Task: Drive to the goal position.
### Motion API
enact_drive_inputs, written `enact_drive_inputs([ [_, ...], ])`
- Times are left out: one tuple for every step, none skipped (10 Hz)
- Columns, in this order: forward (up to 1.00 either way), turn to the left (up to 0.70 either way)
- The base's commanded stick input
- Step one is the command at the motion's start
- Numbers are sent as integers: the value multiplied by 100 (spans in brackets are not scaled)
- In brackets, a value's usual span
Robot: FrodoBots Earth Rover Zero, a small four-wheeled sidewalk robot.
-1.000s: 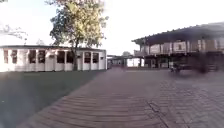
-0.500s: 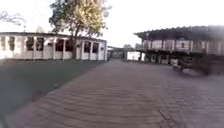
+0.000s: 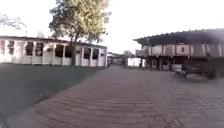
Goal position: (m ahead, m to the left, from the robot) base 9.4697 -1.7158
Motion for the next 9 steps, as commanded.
enact_drive_inputs([
  [70, 0],
  [70, 0],
  [70, 0],
  [70, 0],
  [70, 0],
  [70, 0],
  [70, 0],
  [70, 0],
  [70, 0],
])
